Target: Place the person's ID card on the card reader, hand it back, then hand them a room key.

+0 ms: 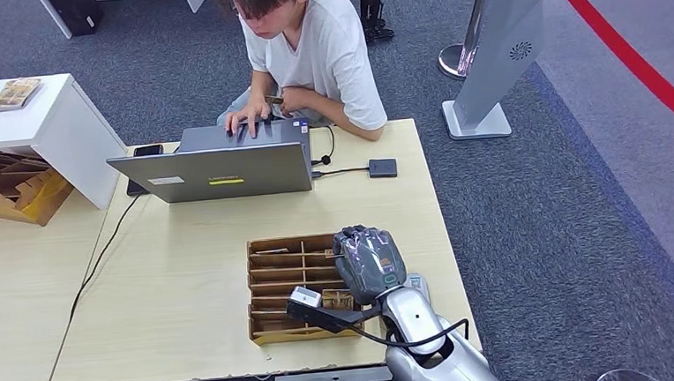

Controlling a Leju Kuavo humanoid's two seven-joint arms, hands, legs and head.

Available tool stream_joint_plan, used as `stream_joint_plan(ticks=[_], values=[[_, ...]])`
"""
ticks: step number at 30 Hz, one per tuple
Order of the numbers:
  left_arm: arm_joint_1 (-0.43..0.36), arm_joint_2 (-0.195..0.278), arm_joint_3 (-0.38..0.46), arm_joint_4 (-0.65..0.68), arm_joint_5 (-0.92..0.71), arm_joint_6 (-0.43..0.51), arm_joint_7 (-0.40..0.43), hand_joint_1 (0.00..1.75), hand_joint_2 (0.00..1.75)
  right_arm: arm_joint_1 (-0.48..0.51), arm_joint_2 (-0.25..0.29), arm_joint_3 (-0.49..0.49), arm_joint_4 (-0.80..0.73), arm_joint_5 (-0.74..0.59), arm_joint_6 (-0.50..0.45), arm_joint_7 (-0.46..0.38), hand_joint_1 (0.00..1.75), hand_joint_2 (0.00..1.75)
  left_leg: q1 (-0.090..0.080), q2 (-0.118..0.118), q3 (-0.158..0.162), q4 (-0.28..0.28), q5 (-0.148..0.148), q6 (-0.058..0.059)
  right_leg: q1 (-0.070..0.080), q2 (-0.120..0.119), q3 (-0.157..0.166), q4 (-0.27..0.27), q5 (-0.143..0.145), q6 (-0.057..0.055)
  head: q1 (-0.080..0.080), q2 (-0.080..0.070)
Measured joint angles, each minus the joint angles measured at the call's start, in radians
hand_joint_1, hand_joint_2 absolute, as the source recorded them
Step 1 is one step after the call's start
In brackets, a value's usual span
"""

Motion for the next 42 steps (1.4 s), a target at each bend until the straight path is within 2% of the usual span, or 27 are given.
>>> stream_joint_plan(ticks=[10, 15, 19, 33, 42], values=[[0.000, 0.000, 0.000, -0.004, 0.001, 0.000, 0.000, 0.00, 1.75, -0.003, 0.000, 0.001, 0.000, -0.006, 0.000, 0.000, 1.53, 1.75, 0.000, 0.000, 0.000, 0.000, 0.000, 0.000, 0.000, 0.000, 0.000, 0.000, 0.000, 0.000, 0.000, 0.000], [0.000, 0.000, 0.000, -0.004, 0.003, 0.000, 0.000, 0.00, 1.75, -0.004, 0.000, 0.002, 0.001, -0.008, -0.009, 0.000, 1.74, 1.75, 0.000, 0.000, 0.000, 0.000, 0.000, 0.000, 0.000, 0.000, 0.000, 0.000, 0.000, 0.000, 0.000, 0.000], [0.000, 0.000, -0.001, -0.004, 0.016, 0.003, 0.000, 0.00, 1.75, 0.003, 0.000, 0.001, -0.020, -0.009, -0.041, 0.000, 1.75, 1.75, 0.000, 0.000, 0.000, 0.000, 0.000, 0.000, 0.000, 0.000, 0.000, 0.000, 0.000, 0.000, 0.000, 0.000], [0.018, 0.002, 0.000, -0.004, 0.063, 0.038, 0.001, 0.00, 1.75, 0.097, -0.041, -0.030, -0.435, 0.005, -0.107, -0.030, 1.75, 1.75, 0.000, 0.000, 0.000, 0.000, 0.000, 0.000, 0.000, 0.000, -0.001, 0.000, 0.000, 0.000, 0.000, 0.000], [0.019, 0.003, 0.000, -0.004, 0.069, 0.044, 0.004, 0.00, 1.75, 0.126, -0.069, -0.033, -0.556, 0.005, -0.127, -0.041, 1.75, 1.75, 0.000, 0.000, 0.000, 0.000, 0.000, 0.000, 0.000, 0.000, -0.001, 0.000, 0.000, 0.000, 0.000, 0.000]])
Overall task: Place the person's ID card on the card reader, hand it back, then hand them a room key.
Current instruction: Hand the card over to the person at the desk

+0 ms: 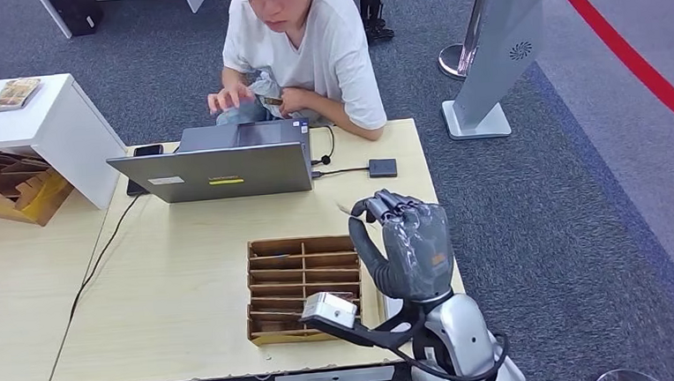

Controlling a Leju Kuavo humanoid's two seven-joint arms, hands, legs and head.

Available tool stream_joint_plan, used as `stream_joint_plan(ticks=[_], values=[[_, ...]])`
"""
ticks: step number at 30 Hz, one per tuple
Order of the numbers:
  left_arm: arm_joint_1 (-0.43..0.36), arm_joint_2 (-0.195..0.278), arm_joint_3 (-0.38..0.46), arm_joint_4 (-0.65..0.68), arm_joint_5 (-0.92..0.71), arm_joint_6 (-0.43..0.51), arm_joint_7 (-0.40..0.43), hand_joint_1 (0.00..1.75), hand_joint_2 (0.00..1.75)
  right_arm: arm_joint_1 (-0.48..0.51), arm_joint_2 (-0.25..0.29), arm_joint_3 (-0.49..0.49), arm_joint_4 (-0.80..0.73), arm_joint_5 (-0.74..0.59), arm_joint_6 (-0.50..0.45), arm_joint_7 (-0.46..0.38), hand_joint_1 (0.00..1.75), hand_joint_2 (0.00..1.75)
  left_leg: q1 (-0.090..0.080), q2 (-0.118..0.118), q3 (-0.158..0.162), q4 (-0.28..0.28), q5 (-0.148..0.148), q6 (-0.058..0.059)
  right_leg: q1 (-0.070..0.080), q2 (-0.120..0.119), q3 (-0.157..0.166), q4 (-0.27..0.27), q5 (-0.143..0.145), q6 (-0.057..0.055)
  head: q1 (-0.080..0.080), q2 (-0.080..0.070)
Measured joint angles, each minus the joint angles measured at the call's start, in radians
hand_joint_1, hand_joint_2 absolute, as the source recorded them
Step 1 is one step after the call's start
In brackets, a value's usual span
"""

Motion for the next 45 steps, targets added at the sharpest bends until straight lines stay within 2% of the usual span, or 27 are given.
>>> stream_joint_plan(ticks=[23, 30, 36, 45], values=[[0.007, 0.002, 0.000, 0.000, 0.012, 0.015, 0.003, 0.00, 1.75, 0.039, -0.024, -0.004, -0.085, -0.024, -0.049, -0.033, 1.75, 1.75, 0.000, 0.000, 0.000, 0.000, 0.000, 0.000, 0.000, 0.000, 0.000, 0.000, 0.000, 0.000, 0.000, 0.000], [0.014, 0.002, 0.000, 0.000, 0.013, 0.021, 0.003, 0.00, 1.75, 0.064, -0.027, -0.020, -0.132, -0.160, -0.083, -0.110, 1.75, 1.75, 0.000, 0.000, 0.000, 0.000, 0.000, 0.000, 0.000, 0.000, 0.000, 0.000, 0.000, 0.000, 0.000, 0.000], [0.014, 0.002, 0.000, 0.000, 0.003, 0.020, 0.003, 0.00, 1.75, 0.057, -0.006, -0.043, -0.136, -0.387, -0.050, -0.182, 1.75, 1.75, 0.000, 0.000, 0.000, 0.000, 0.000, 0.000, 0.000, 0.000, 0.000, 0.000, 0.000, 0.000, 0.000, 0.000], [0.011, 0.002, -0.011, 0.000, -0.015, 0.005, 0.003, 0.00, 1.75, 0.007, 0.041, -0.060, -0.069, -0.424, 0.015, -0.185, 1.75, 1.75, 0.000, 0.000, 0.000, 0.000, 0.000, 0.000, 0.000, 0.000, 0.000, 0.000, 0.000, 0.000, 0.000, 0.000]])
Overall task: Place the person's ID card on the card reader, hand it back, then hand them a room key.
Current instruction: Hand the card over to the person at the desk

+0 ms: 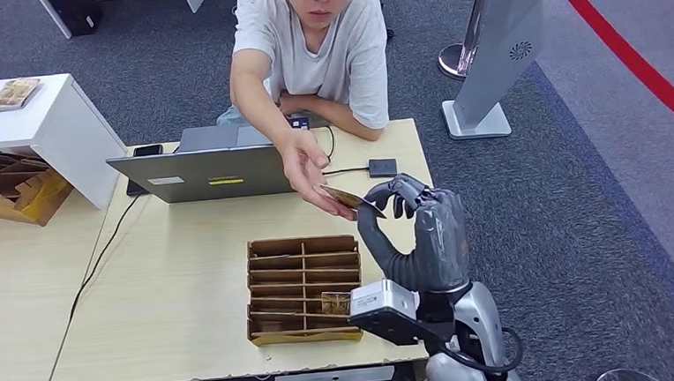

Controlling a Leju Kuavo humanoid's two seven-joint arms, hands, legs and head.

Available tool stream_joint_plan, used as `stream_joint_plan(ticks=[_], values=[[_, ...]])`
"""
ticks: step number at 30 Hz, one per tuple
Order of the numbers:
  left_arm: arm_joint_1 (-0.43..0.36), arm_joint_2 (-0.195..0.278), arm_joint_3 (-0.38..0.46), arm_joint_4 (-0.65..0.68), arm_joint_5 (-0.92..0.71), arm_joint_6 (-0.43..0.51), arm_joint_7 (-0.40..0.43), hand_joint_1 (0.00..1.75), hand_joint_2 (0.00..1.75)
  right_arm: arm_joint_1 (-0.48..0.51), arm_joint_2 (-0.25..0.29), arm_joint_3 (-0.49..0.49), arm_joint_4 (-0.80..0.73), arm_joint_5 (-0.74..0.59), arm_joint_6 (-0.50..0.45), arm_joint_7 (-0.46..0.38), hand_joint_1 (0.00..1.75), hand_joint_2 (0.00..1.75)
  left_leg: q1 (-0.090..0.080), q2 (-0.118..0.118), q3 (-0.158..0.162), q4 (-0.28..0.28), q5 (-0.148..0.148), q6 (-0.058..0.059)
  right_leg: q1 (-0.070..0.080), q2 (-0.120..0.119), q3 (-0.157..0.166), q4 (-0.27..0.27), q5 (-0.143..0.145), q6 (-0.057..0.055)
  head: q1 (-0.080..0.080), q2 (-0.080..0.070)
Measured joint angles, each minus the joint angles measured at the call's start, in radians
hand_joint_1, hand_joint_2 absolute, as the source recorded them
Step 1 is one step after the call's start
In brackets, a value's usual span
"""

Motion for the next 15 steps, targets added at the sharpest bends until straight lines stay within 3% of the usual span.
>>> stream_joint_plan(ticks=[11, 12, 15], values=[[-0.008, 0.000, -0.015, 0.000, -0.010, -0.014, 0.002, 0.00, 1.75, -0.057, 0.042, 0.008, 0.119, 0.008, 0.060, 0.033, 1.75, 1.75, 0.000, 0.000, 0.000, 0.000, 0.000, 0.000, 0.000, 0.000, 0.000, 0.000, 0.000, 0.000, 0.000, 0.000], [-0.008, 0.000, -0.016, 0.000, -0.010, -0.015, 0.003, 0.00, 1.75, -0.062, 0.044, 0.011, 0.128, 0.009, 0.073, 0.040, 1.59, 1.75, 0.000, 0.000, 0.000, 0.000, 0.000, 0.000, 0.000, 0.000, 0.000, 0.000, 0.000, 0.000, 0.000, 0.000], [-0.011, 0.000, -0.019, 0.000, -0.010, -0.018, 0.004, 0.00, 1.75, -0.080, 0.047, 0.024, 0.158, 0.011, 0.118, 0.063, 0.28, 1.75, 0.000, 0.000, 0.000, 0.000, 0.000, 0.000, 0.000, 0.000, 0.000, 0.000, 0.000, 0.000, 0.000, 0.000]])
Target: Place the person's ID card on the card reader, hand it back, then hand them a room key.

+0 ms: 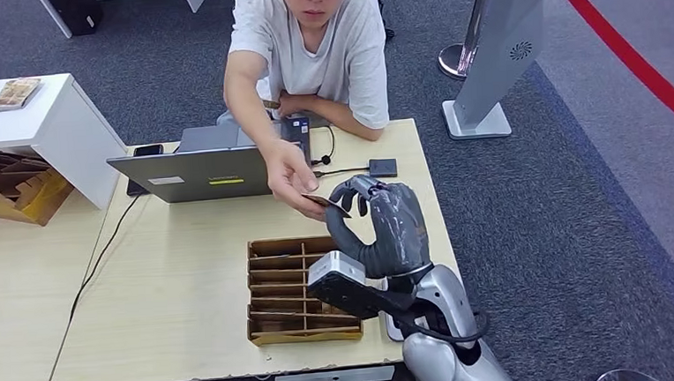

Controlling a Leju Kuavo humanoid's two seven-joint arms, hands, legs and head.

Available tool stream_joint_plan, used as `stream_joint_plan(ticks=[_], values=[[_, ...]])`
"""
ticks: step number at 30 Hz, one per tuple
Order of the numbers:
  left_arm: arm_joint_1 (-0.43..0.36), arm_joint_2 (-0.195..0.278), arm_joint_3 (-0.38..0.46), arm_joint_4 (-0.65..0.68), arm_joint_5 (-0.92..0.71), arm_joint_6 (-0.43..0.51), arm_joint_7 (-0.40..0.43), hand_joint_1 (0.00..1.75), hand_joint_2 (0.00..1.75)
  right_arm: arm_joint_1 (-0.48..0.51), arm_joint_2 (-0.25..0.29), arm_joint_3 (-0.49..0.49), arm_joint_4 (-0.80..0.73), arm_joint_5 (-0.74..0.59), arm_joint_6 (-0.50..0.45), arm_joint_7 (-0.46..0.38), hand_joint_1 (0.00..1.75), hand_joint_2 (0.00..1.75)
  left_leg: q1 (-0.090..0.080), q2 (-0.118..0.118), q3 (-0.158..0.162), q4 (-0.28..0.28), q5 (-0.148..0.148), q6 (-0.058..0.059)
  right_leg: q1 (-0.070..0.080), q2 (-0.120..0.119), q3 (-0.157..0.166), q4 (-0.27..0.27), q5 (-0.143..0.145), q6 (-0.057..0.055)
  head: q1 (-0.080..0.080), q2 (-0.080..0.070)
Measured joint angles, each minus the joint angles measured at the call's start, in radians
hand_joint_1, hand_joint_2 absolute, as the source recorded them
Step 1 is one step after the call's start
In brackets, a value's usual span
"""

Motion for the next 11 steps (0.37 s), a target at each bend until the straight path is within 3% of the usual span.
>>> stream_joint_plan(ticks=[1, 11], values=[[-0.001, 0.000, -0.002, 0.000, 0.000, -0.001, 0.001, 0.00, 1.75, -0.005, 0.002, 0.005, 0.011, 0.000, 0.012, 0.007, 0.00, 1.75, 0.000, 0.000, 0.000, 0.000, 0.000, 0.000, 0.000, 0.000, 0.000, 0.000, 0.000, 0.000, 0.000, 0.000], [-0.001, 0.000, -0.013, 0.000, 0.004, -0.001, 0.005, 0.00, 1.75, -0.025, 0.006, 0.032, 0.068, 0.002, 0.049, 0.043, 0.00, 1.75, 0.000, 0.000, 0.000, 0.000, 0.000, 0.000, 0.000, 0.000, 0.000, 0.000, 0.000, 0.000, 0.000, 0.000]])
